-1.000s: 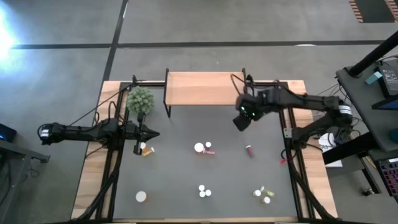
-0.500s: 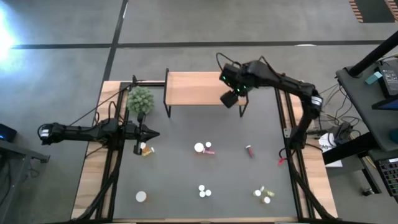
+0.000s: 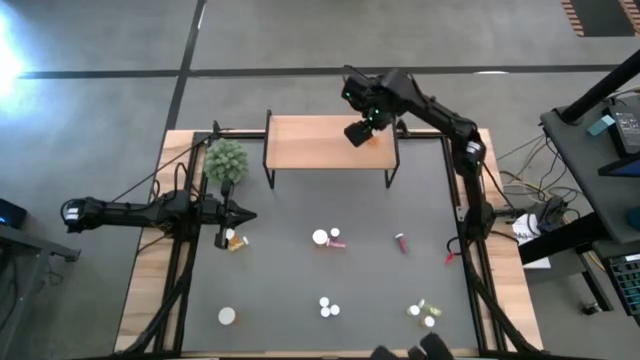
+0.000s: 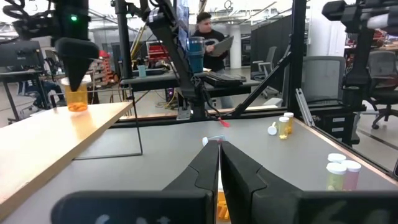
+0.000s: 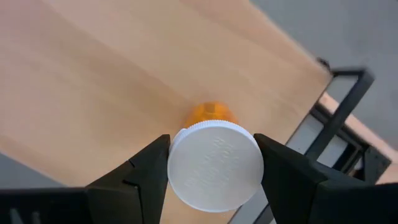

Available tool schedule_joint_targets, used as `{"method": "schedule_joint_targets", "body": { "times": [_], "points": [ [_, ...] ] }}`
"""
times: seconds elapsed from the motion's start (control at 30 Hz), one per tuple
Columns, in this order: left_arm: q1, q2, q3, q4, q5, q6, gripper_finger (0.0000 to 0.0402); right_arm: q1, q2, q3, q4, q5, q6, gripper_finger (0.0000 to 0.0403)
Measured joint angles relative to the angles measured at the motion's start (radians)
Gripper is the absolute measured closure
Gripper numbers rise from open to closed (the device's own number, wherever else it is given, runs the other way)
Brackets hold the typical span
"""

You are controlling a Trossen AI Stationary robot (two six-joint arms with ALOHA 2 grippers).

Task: Pick and place medicine bottles onto shelf by color
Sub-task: Put the large orange pill bottle on the shelf

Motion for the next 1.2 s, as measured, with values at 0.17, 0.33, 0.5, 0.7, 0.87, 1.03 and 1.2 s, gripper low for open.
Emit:
{"method": "schedule_joint_targets", "body": {
  "times": [0.17, 0.33, 0.5, 0.7, 0.87, 1.03, 1.2],
  "points": [
    [0.0, 0.0, 0.0, 0.0, 0.0, 0.0, 0.0402, -0.03, 0.038, 0.064, 0.0, -0.01, -0.032, 0.0197],
    [0.0, 0.0, 0.0, 0.0, 0.0, 0.0, 0.0402, -0.03, 0.042, 0.054, -0.001, -0.027, -0.07, 0.0197],
    [0.0, 0.0, 0.0, 0.0, 0.0, 0.0, 0.0402, -0.044, 0.042, 0.049, 0.021, -0.027, -0.11, 0.0197],
    [0.0, 0.0, 0.0, 0.0, 0.0, 0.0, 0.0402, -0.062, 0.039, 0.03, 0.042, -0.026, -0.128, 0.0197],
    [0.0, 0.0, 0.0, 0.0, 0.0, 0.0, 0.0402, -0.08, 0.038, 0.015, 0.083, -0.029, -0.143, 0.0197],
    [0.0, 0.0, 0.0, 0.0, 0.0, 0.0, 0.0402, -0.106, 0.038, 0.014, 0.1, -0.034, -0.142, 0.0197],
    [0.0, 0.0, 0.0, 0.0, 0.0, 0.0, 0.0402, -0.127, 0.038, 0.013, 0.1, -0.031, -0.142, 0.0197]
  ]
}}
